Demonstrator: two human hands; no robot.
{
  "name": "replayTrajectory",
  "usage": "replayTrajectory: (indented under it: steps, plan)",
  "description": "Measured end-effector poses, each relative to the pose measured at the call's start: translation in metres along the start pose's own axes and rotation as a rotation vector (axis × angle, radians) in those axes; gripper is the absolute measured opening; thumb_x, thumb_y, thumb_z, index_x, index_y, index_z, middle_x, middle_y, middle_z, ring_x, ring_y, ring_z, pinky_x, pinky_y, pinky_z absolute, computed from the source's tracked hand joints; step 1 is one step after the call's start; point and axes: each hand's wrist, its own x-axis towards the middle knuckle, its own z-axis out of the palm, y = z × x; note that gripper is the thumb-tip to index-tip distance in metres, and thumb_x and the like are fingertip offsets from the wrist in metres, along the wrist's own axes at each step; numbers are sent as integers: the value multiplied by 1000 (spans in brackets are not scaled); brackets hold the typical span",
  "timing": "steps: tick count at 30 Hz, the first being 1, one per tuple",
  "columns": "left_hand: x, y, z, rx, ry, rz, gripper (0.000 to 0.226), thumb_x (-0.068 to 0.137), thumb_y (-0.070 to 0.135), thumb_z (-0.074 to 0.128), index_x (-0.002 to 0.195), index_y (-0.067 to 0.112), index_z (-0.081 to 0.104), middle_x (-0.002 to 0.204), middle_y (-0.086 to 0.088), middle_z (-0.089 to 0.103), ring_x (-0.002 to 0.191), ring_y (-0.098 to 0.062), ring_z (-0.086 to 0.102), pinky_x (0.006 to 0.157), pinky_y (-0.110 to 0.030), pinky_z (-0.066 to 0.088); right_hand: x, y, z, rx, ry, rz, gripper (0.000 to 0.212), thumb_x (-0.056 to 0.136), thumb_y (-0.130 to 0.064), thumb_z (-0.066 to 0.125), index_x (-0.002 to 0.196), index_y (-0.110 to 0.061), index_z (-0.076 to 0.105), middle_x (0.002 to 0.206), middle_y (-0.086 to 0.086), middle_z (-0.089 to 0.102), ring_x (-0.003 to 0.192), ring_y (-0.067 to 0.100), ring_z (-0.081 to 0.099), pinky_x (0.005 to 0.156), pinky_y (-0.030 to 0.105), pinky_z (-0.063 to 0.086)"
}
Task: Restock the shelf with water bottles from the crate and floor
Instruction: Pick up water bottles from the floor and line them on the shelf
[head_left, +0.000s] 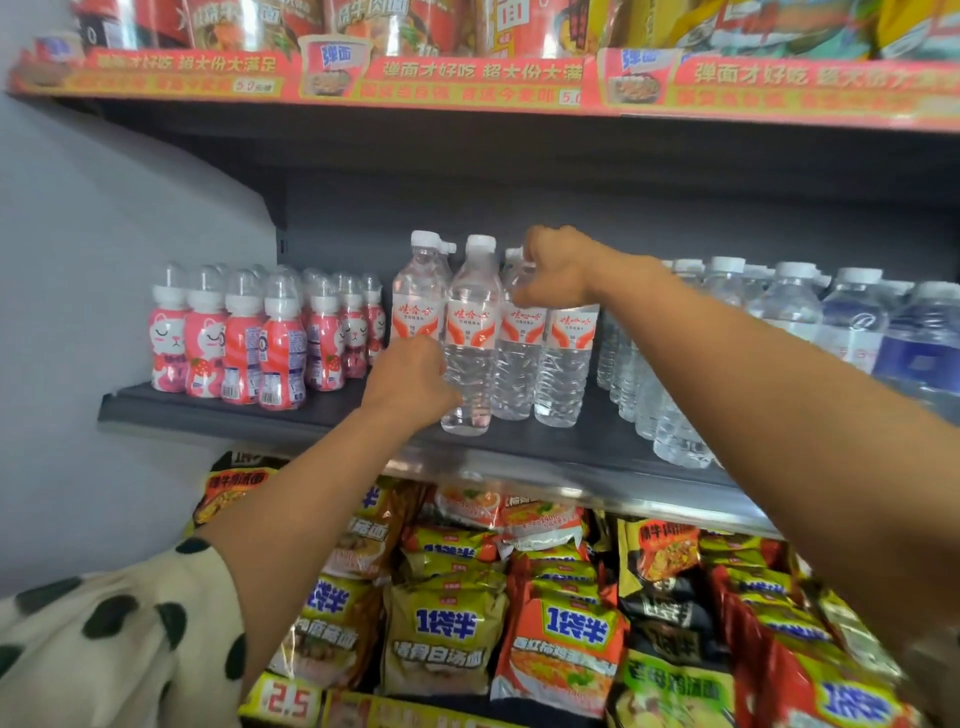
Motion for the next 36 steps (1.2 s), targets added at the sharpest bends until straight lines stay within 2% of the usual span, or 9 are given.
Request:
replayTrajectory:
  steps: [4,8,13,17,20,23,26,30,36]
  plan:
    - [-32,26,0,104,-79,49,26,76,12,70,99,2,66,95,-12,66,85,-28,63,76,-42,56,-63,14,31,-29,-103,-29,62,80,-36,68,129,-9,42,123,11,56,108,29,56,89,40,51]
    - [-79,58,19,304,-253,107,31,81,24,70,105,7,59,85,-6,55,82,-27,58,67,-37,49,-136,25,66,-54,-162,-79,65,81,-38,67,132,-10,38,129,10,50,114,31,52,85,36,48]
    - [-140,84,64,392,-258,184,38,79,36,69,110,17,60,113,-10,65,106,-31,62,81,-38,52,-219,43,109,-58,-183,-95,65,80,-36,66,131,-7,37,129,13,47,120,32,45,92,38,41]
    - [-191,94,108,470,-342,164,33,81,26,66,112,17,60,110,-8,67,103,-30,64,79,-40,53,-281,57,150,-89,-222,-103,69,77,-34,67,133,-9,36,129,10,45,120,30,45,92,39,41]
    - [-229,91,141,531,-499,171,39,79,20,69,115,14,56,112,-8,64,107,-29,60,80,-37,49,-322,66,187,-59,-285,-99,65,78,-34,66,130,-9,36,126,11,45,117,31,44,89,38,40]
    - [-264,83,176,538,-615,176,39,81,21,68,114,12,51,113,-9,60,106,-28,57,78,-37,46,-359,70,231,-13,-375,-59,61,78,-32,68,126,-9,38,122,11,45,112,30,44,82,36,37]
    - [-304,65,223,508,-683,166,45,85,25,63,125,10,48,123,-11,56,114,-30,54,87,-39,45,-399,71,284,26,-472,-12,60,78,-27,66,127,-7,38,122,12,44,113,33,44,80,38,37]
    - [-366,27,300,441,-829,123,56,84,21,61,135,11,39,134,-12,48,122,-32,48,94,-39,42,-459,67,375,71,-653,38,59,79,-22,64,129,-5,38,124,15,45,114,34,45,85,40,38]
    - [-469,-46,431,400,-1057,69,35,90,19,57,124,12,52,122,-10,58,113,-29,55,93,-37,44,-556,50,536,94,-902,106,75,83,-25,62,145,-6,23,144,16,33,130,35,36,101,44,39]
